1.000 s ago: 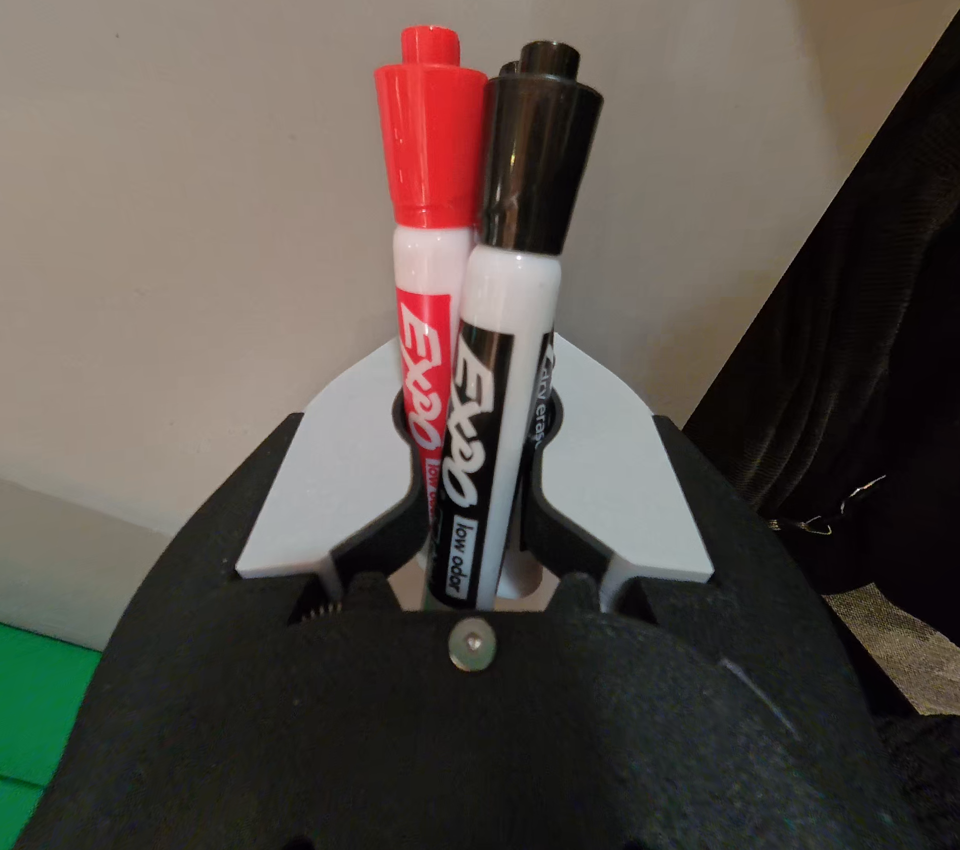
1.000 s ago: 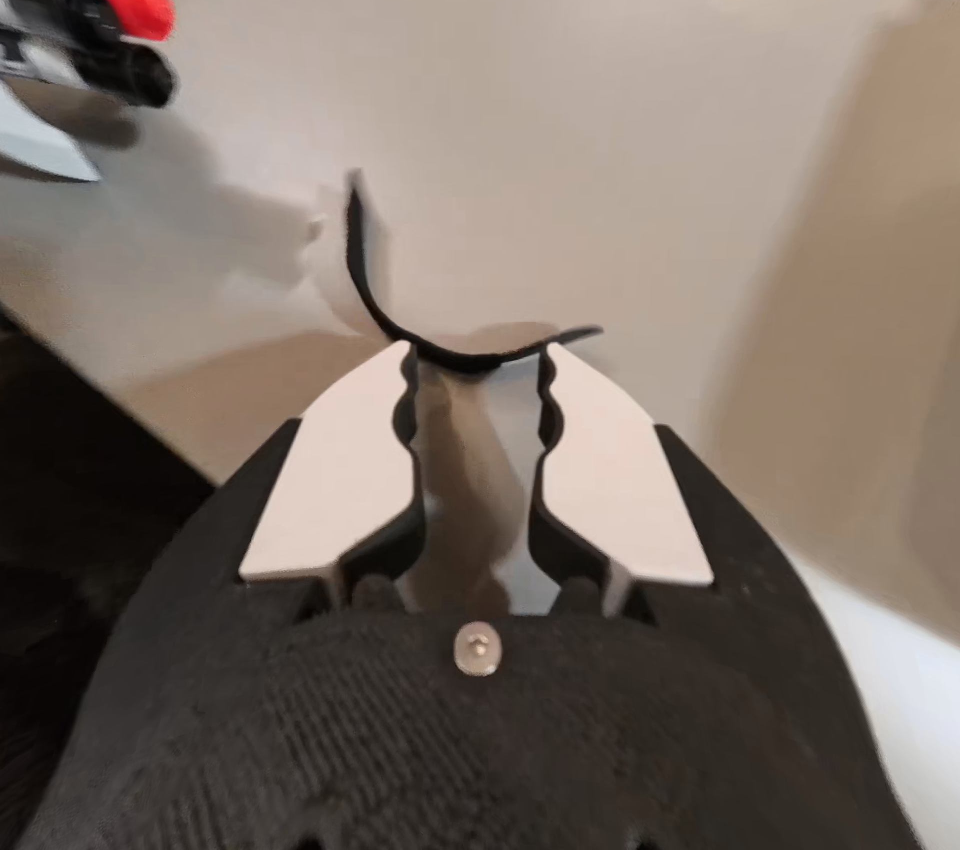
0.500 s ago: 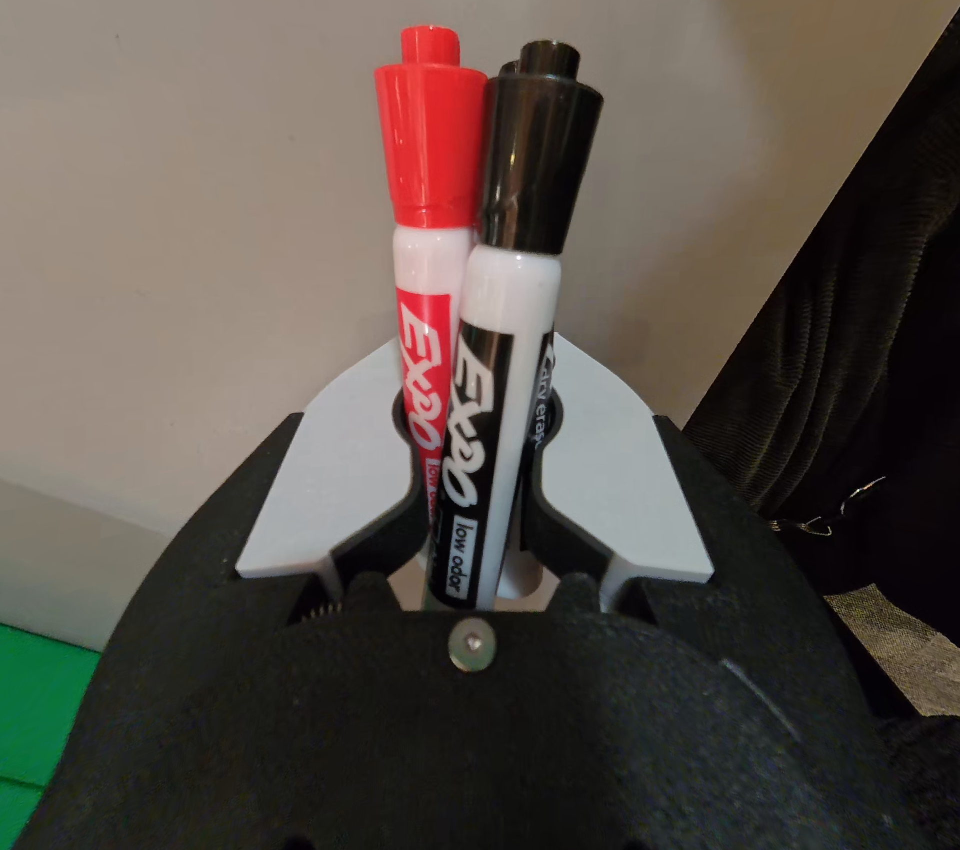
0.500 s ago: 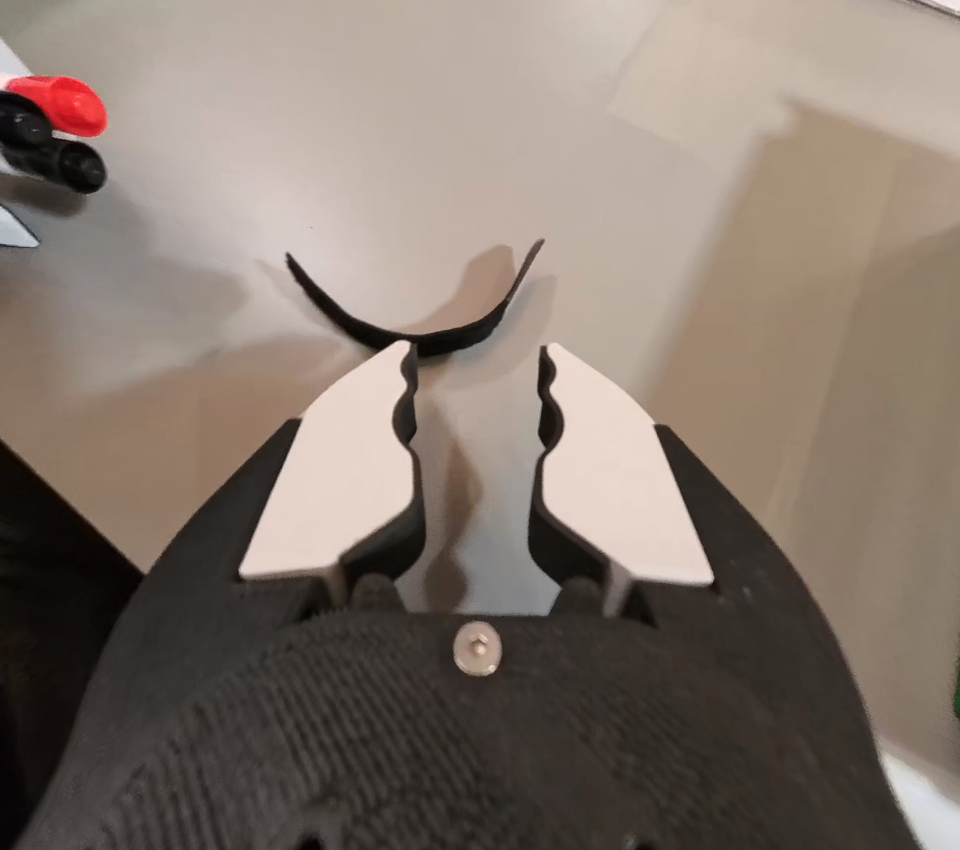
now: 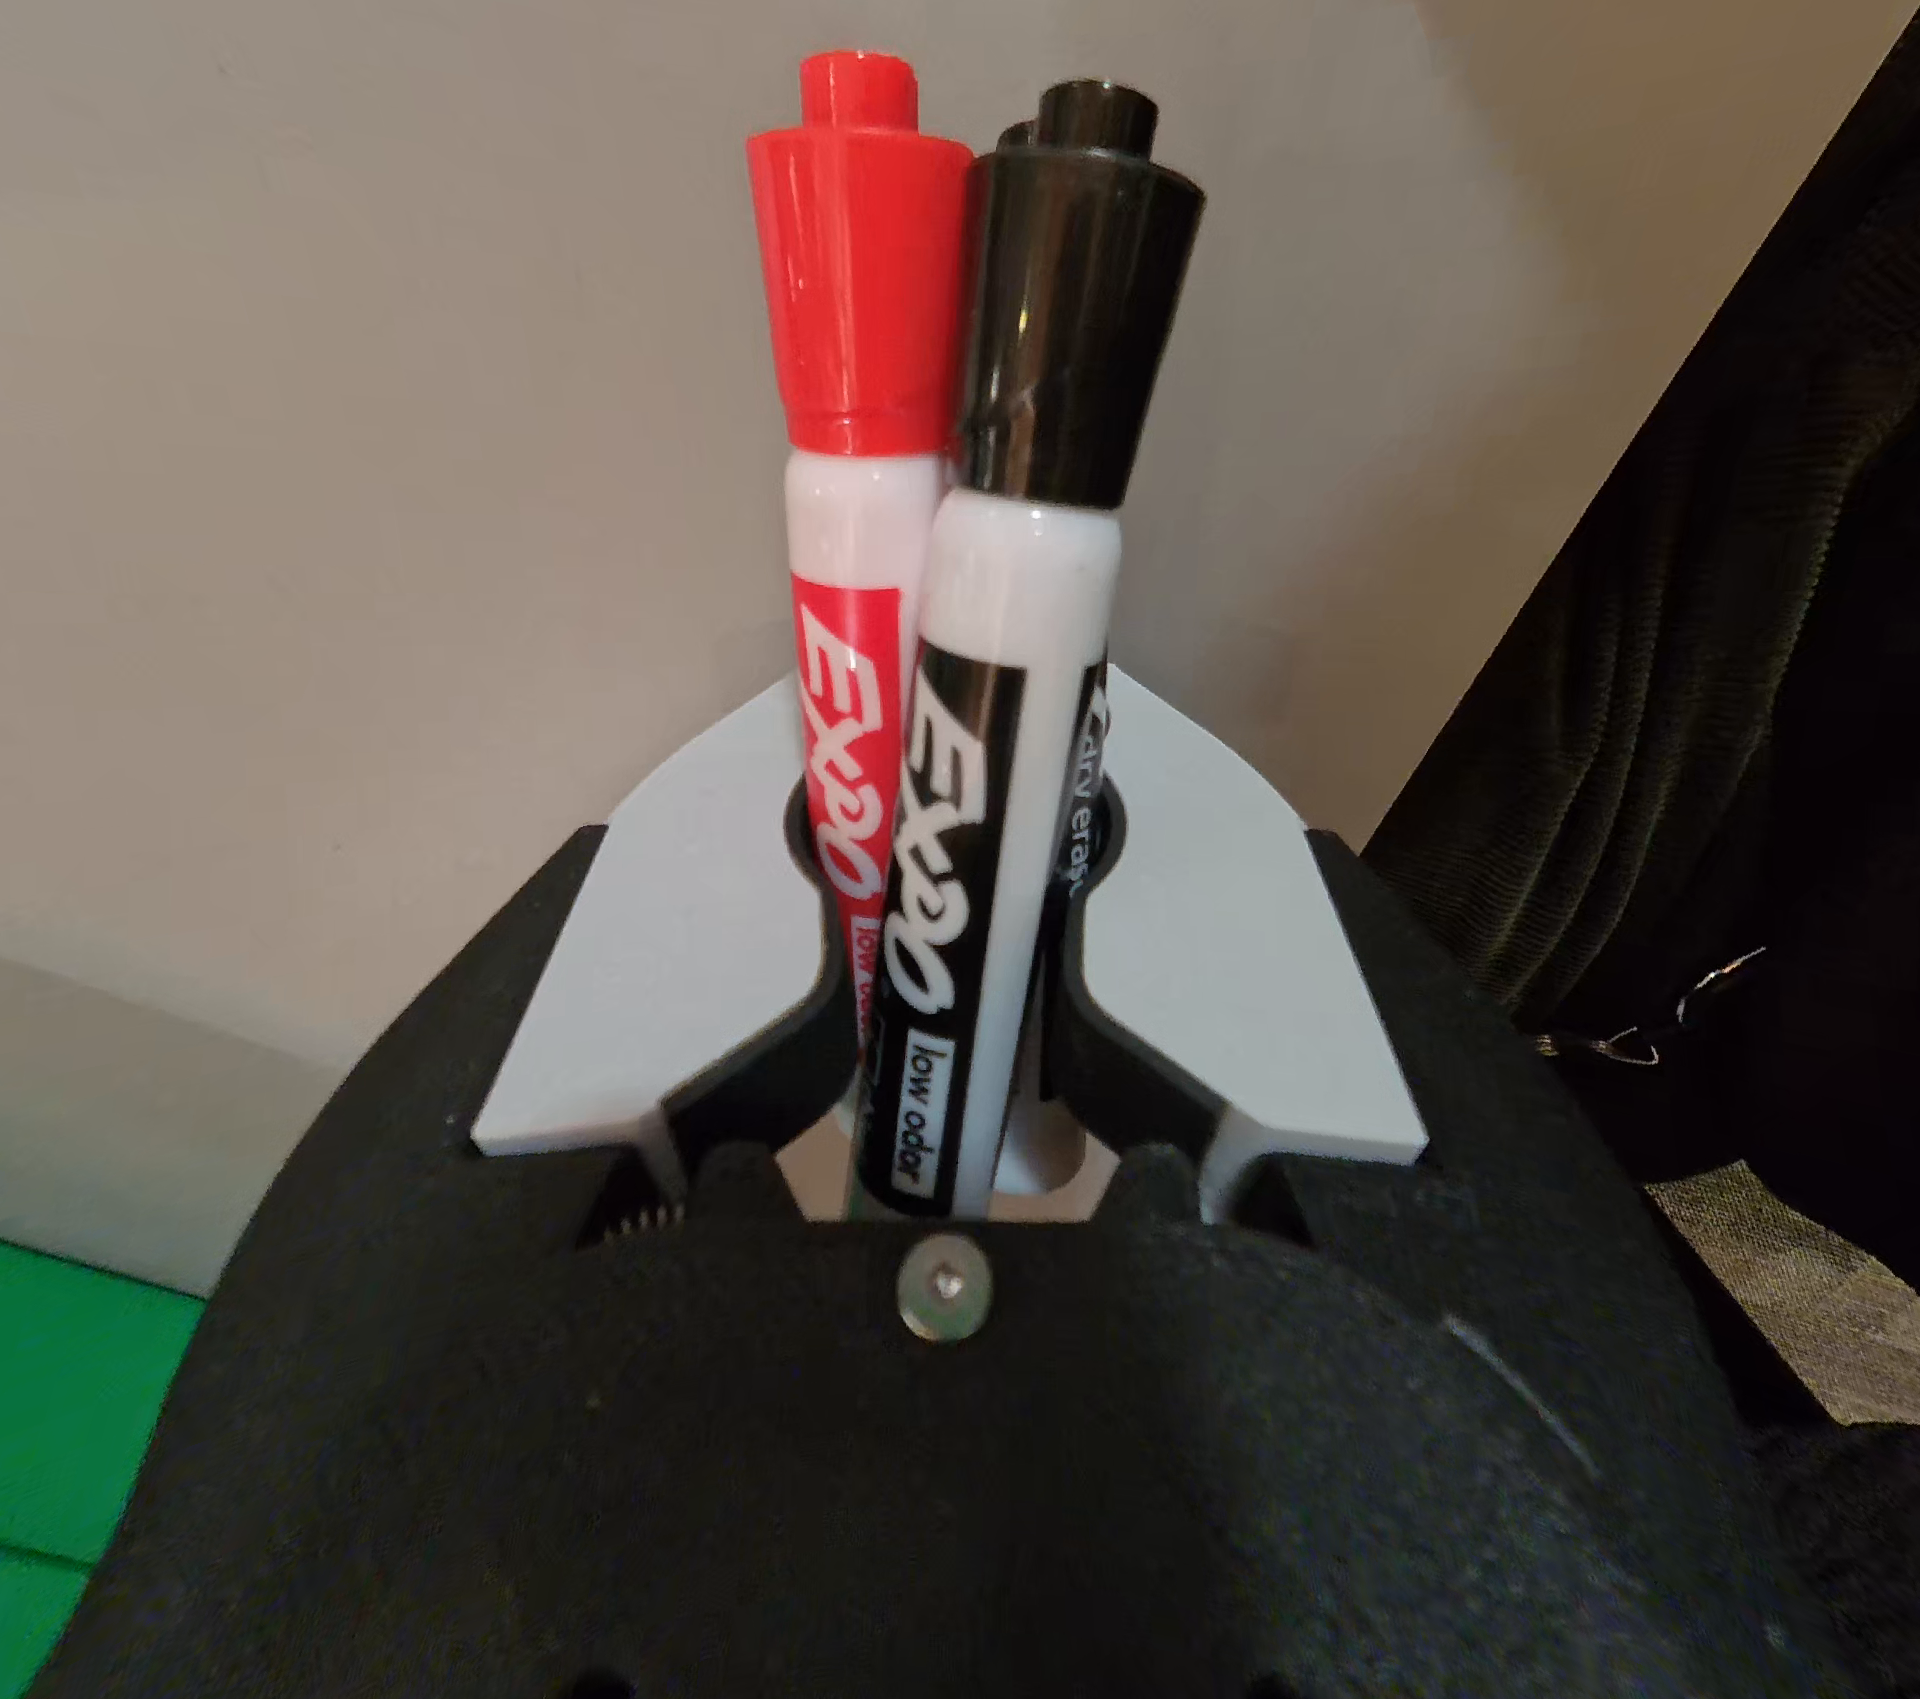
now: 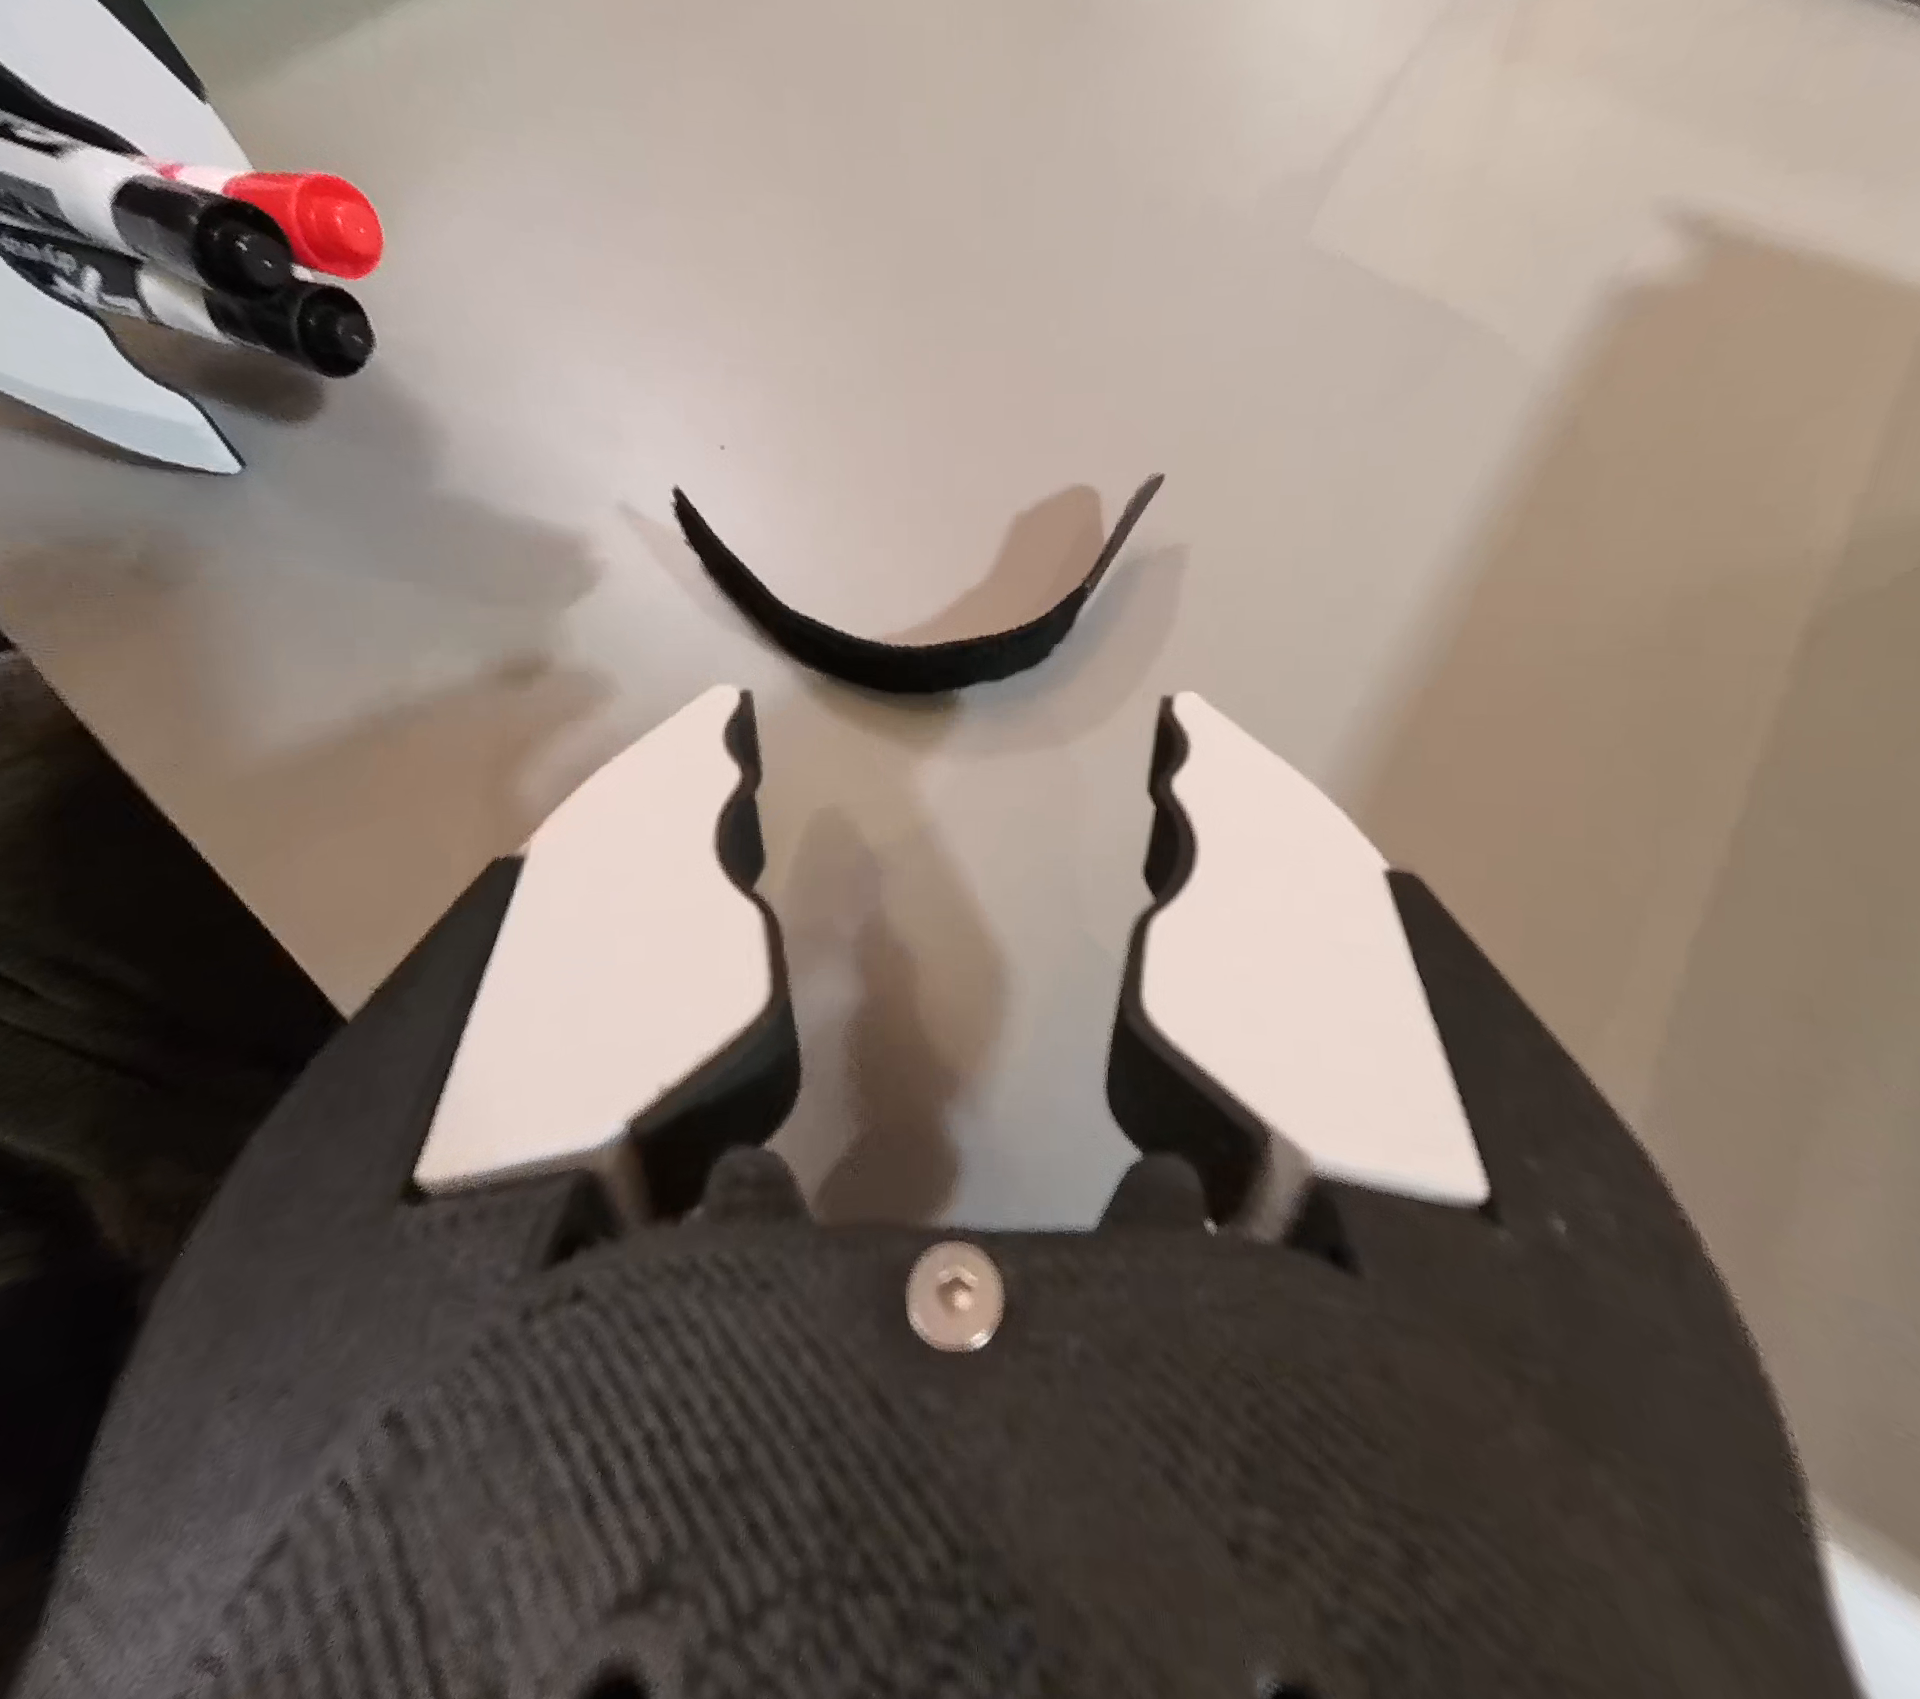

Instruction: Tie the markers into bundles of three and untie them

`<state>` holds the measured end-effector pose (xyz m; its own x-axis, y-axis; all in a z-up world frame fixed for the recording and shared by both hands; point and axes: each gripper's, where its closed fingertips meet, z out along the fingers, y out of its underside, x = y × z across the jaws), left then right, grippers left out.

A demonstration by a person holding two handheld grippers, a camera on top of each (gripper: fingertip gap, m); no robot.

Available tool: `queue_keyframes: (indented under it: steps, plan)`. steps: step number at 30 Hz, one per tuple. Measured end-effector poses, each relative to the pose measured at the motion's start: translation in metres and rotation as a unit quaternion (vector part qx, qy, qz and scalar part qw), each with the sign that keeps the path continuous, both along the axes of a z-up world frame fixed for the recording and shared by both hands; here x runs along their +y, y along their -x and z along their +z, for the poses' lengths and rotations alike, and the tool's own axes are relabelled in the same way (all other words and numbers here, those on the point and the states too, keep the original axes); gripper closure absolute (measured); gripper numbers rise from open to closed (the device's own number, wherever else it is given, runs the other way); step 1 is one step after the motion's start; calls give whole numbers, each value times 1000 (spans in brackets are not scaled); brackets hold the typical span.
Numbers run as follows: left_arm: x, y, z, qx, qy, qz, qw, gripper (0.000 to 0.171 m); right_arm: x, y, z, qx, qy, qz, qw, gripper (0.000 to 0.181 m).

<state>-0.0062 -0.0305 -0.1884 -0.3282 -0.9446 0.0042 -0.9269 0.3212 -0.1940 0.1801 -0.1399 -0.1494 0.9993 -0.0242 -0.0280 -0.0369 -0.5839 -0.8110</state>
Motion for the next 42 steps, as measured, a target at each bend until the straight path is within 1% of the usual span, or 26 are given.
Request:
queue_keyframes:
  steps: [5,12,16,21,24,28,30,36,42]
  plan:
    - [0,0,0,-2,1,0,1000,127,-4,3,-20,11,51,6,999,102]
    - [-1,1,0,-4,0,-20,1000,127,5,12,-26,-4,57,23,998,97]
    - [-1,1,0,-12,4,-29,999,127,13,4,-27,-47,59,15,997,98]
    - [-1,1,0,-14,9,-26,1000,127,17,4,-34,-56,82,18,995,97]
    - [-1,1,0,-11,5,-24,1000,128,25,2,-35,-50,85,23,995,96]
    - [-2,2,0,-10,4,-22,1000,128,34,4,-38,-17,94,48,994,95]
    - [-2,2,0,-9,6,-23,1000,128,37,4,-37,-18,92,54,994,99]
    - [-3,2,0,-10,10,-23,1000,128,41,7,-35,-36,83,70,993,126]
    - [-3,2,0,-13,8,-28,999,128,42,10,-32,-63,75,79,992,129]
